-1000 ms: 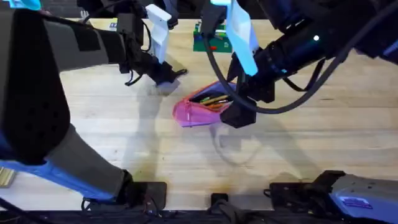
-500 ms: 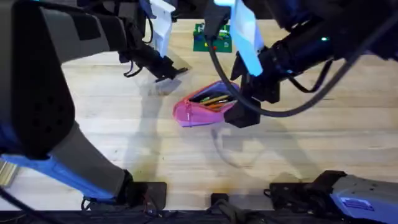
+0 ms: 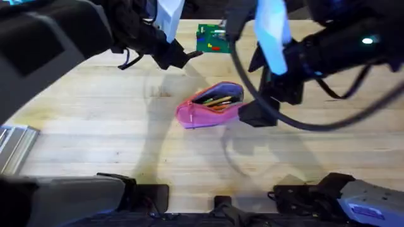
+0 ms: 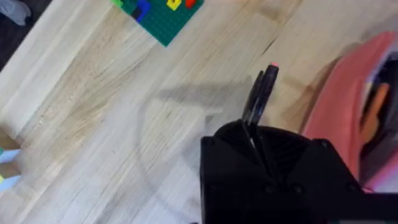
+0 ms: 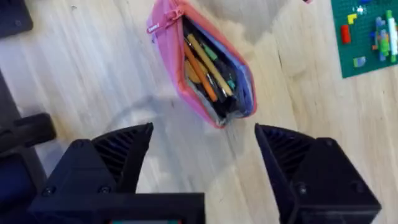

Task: Unzip the bag, pick up the pens from the table one at a time and place them inside, then zip the bag closed.

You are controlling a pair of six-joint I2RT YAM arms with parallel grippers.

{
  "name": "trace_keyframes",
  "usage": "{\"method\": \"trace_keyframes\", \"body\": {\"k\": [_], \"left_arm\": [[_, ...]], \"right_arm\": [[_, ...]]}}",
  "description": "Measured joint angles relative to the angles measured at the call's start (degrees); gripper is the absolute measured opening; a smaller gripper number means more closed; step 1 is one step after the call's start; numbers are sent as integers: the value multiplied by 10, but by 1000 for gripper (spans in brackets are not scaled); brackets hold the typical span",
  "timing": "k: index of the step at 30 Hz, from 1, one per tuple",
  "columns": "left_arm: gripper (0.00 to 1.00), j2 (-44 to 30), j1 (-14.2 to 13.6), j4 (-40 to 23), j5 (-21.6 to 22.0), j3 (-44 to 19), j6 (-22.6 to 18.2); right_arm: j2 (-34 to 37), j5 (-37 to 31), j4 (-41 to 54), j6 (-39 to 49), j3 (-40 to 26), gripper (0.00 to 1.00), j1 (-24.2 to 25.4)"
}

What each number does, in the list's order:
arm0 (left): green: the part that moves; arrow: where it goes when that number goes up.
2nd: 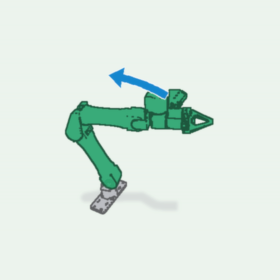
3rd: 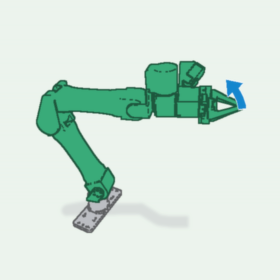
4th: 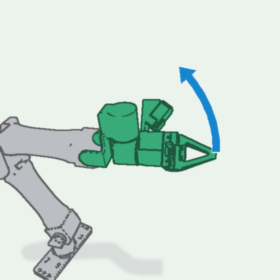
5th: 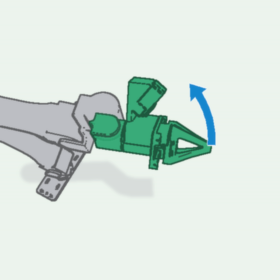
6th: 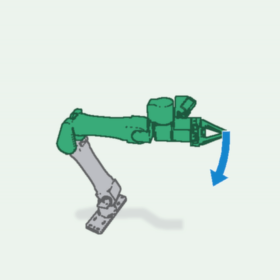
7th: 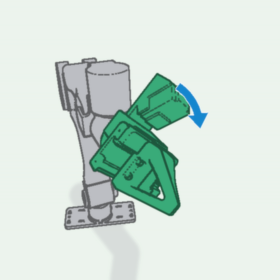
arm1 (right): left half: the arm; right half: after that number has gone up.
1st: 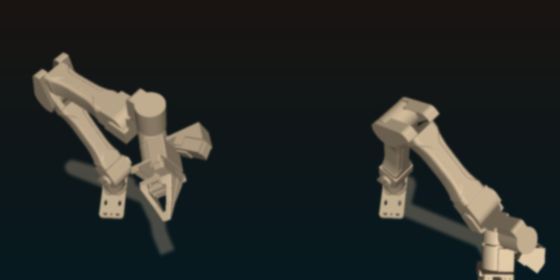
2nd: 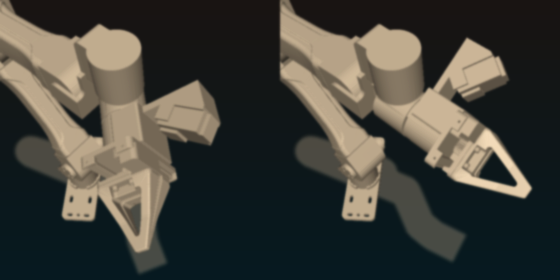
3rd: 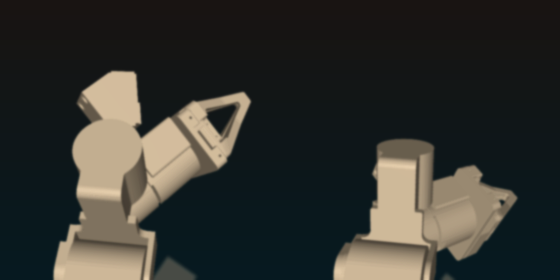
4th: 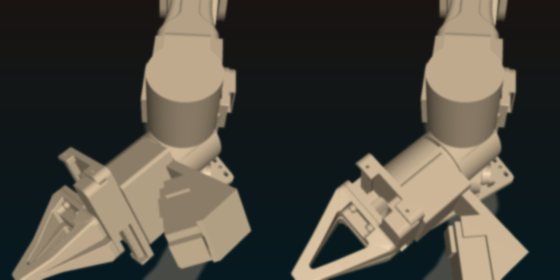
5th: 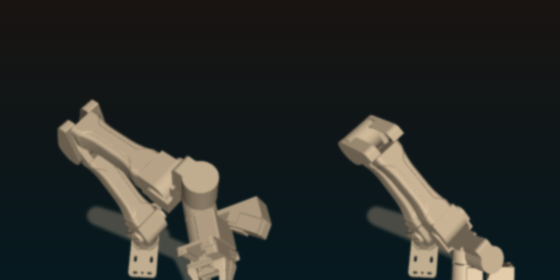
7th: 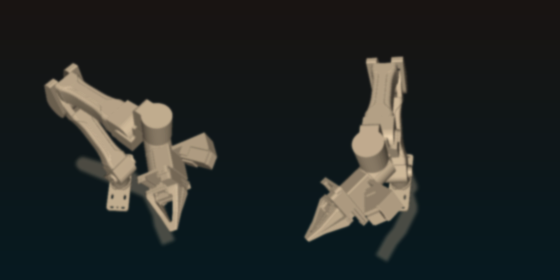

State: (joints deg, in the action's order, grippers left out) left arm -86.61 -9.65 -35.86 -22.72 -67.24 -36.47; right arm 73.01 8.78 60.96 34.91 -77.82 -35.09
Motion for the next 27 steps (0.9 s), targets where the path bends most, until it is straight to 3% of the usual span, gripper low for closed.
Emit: {"method": "trace_keyframes", "body": {"k": [5,14,27], "left_arm": [[42,64,-36,-39,0,0,1],[43,91,-115,-53,0,0,33],[43,92,-212,-53,10,0,152]], "right_arm": [[-71,0,36,-17,0,998,0],[-165,0,58,-43,0,998,0],[-203,-4,85,-84,0,998,0]]}}
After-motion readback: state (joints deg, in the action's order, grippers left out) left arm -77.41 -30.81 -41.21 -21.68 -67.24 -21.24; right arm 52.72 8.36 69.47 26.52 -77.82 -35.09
